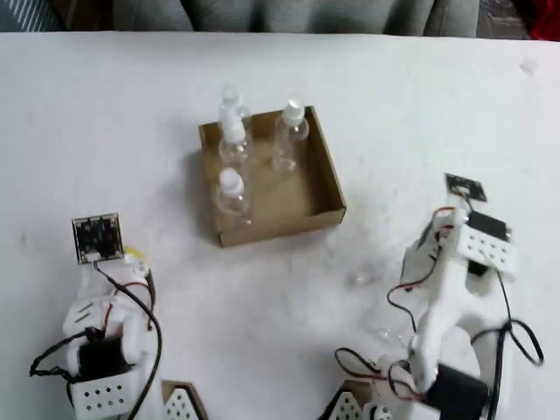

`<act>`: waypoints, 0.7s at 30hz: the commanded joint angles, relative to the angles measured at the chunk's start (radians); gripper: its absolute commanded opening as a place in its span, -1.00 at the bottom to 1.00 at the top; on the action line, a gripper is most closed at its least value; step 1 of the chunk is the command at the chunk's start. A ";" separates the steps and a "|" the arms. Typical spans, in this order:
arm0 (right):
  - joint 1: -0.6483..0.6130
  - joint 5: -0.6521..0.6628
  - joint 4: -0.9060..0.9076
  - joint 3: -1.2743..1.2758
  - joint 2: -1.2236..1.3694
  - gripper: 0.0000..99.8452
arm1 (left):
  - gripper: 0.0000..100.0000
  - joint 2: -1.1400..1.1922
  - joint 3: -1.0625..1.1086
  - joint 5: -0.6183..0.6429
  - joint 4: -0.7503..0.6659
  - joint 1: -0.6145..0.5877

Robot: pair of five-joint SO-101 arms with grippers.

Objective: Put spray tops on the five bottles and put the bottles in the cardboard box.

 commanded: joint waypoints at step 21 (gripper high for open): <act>-0.010 -0.002 0.074 -0.213 0.151 -0.97 | -0.96 -0.010 0.000 -0.005 0.002 -0.012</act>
